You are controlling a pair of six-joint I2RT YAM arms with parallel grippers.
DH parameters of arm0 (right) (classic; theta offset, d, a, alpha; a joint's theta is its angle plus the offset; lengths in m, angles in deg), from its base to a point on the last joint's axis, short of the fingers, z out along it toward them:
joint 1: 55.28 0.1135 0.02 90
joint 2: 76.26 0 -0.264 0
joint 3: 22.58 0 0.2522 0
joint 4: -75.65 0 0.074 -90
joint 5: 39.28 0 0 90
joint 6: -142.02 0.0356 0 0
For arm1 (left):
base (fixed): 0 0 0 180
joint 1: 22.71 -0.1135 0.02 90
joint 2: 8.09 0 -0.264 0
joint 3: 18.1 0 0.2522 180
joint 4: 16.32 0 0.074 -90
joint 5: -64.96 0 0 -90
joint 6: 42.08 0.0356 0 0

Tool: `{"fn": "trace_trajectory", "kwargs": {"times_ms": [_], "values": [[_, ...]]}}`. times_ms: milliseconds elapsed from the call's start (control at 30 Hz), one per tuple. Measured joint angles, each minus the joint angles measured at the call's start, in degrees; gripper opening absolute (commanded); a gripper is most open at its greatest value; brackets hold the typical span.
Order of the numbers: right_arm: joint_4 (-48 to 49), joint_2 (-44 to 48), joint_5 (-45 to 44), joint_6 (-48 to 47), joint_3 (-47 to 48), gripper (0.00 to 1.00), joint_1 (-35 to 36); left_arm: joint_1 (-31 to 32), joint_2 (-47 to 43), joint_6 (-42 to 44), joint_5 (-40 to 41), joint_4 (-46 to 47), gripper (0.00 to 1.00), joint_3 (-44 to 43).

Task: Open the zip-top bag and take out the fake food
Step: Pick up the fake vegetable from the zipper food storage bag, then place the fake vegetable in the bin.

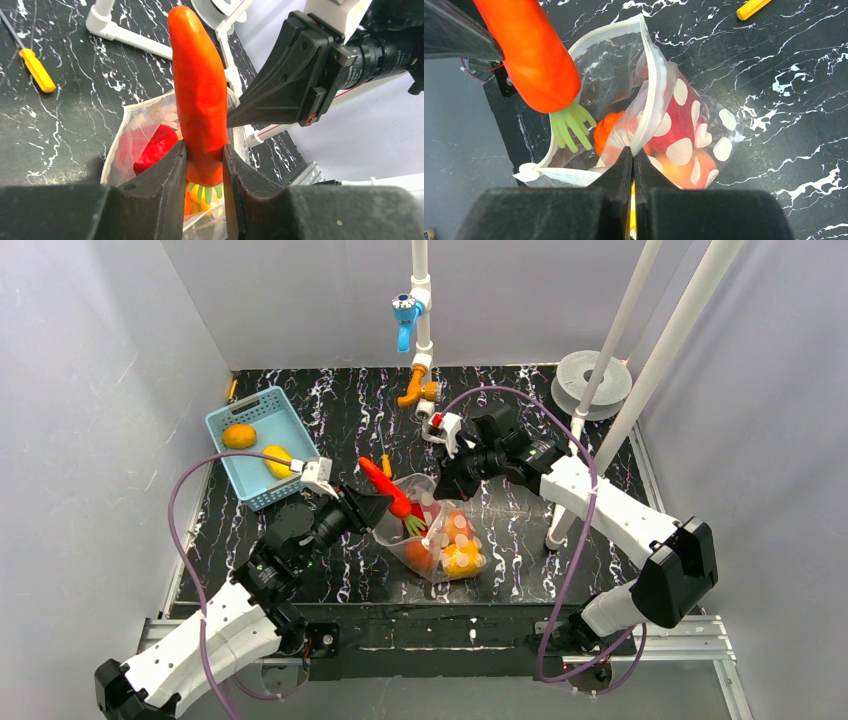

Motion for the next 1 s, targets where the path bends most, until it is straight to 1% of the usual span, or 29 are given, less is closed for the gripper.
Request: {"fn": "trace_trajectory", "kwargs": {"times_ms": [300, 533, 800, 900, 1000], "values": [[-0.02, 0.00, 0.39, -0.53, -0.06, 0.01, 0.00, -0.74, -2.43, 4.44, 3.83, -6.21, 0.00, -5.39], [-0.06, 0.00, 0.43, -0.58, -0.74, 0.01, 0.00, -3.04, -2.07, 8.45, 5.68, -11.88, 0.00, -10.39], [-0.07, 0.00, 0.43, -0.60, -0.74, 0.01, 0.00, -8.87, 0.64, 12.24, 5.52, -16.71, 0.00, -15.55], [-0.06, 0.00, 0.43, -0.60, -0.74, 0.01, 0.00, -11.75, 2.30, 13.27, 4.90, -17.79, 0.00, -17.46], [-0.08, 0.00, 0.43, -0.60, -0.74, 0.01, 0.00, -16.23, 4.18, 13.74, 3.05, -18.26, 0.00, -18.74]]}}
